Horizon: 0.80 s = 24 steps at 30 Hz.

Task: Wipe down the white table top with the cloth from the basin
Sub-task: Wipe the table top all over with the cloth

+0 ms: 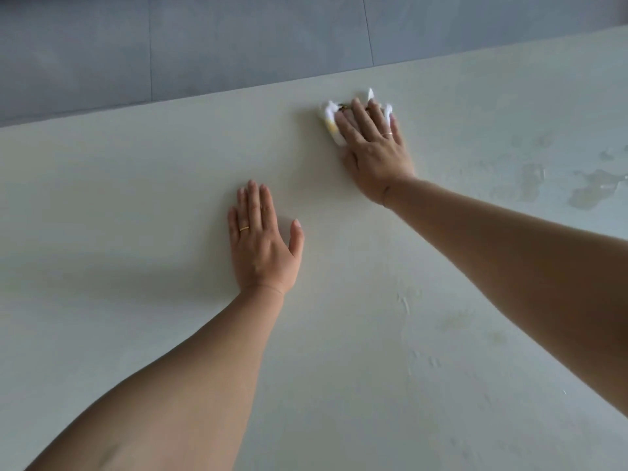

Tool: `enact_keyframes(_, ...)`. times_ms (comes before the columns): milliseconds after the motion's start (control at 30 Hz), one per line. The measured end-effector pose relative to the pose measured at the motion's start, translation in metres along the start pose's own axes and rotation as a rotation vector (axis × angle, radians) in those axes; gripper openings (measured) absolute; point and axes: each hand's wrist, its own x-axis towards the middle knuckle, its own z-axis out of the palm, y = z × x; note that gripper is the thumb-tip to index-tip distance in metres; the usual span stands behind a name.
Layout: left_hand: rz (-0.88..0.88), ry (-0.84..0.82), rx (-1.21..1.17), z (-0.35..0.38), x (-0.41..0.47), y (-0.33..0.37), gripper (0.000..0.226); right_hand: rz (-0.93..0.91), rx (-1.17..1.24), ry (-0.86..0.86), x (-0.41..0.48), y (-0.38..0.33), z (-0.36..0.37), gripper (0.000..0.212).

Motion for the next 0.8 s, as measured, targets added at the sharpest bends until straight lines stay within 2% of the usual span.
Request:
enact_keyframes(33,0.001,-0.001,0.005,0.0,0.0,0.0,0.071,-0.053,-0.011,-0.012,-0.006,0.014,-0.004,0.054)
enact_keyframes(100,0.001,-0.004,0.019,0.001,0.0,0.001,0.071,0.021,-0.018,0.014,-0.016,0.049,-0.011,0.054)
enact_keyframes(200,-0.006,-0.011,0.046,0.002,0.0,0.002,0.072,0.415,0.051,0.102,-0.028,0.064,-0.011,0.056)
enact_keyframes(267,-0.01,-0.023,0.065,0.003,-0.001,0.003,0.07,0.533,0.063,0.133,-0.038,0.034,-0.001,0.057)
enact_keyframes(300,-0.011,-0.032,0.075,0.003,-0.001,0.003,0.069,0.488,0.056,0.138,-0.047,0.014,0.006,0.057)
enact_keyframes(367,-0.014,-0.05,0.094,0.003,-0.001,0.004,0.069,0.247,0.049,0.098,-0.072,-0.017,0.017,0.058)
enact_keyframes(433,-0.029,-0.063,0.105,-0.001,-0.001,0.006,0.07,0.027,0.033,0.004,-0.098,-0.016,0.017,0.054)
enact_keyframes(467,-0.047,-0.06,0.102,-0.003,-0.004,0.008,0.07,-0.02,0.029,-0.022,-0.107,-0.003,0.013,0.053)
enact_keyframes(533,-0.098,-0.025,0.068,-0.009,-0.014,0.011,0.071,0.041,0.015,-0.003,-0.12,0.032,0.004,0.053)
enact_keyframes(633,-0.114,0.03,-0.007,-0.016,-0.055,0.025,0.07,0.39,0.068,0.088,-0.131,0.055,-0.001,0.055)
enact_keyframes(700,-0.035,-0.016,-0.049,-0.012,-0.097,0.041,0.069,0.566,0.111,0.119,-0.133,0.03,0.006,0.057)
enact_keyframes(733,0.005,-0.05,-0.056,-0.009,-0.116,0.049,0.069,0.568,0.127,0.124,-0.138,0.012,0.012,0.059)
enact_keyframes(800,0.025,-0.092,-0.055,-0.001,-0.14,0.057,0.068,0.369,0.122,0.112,-0.154,-0.023,0.024,0.059)
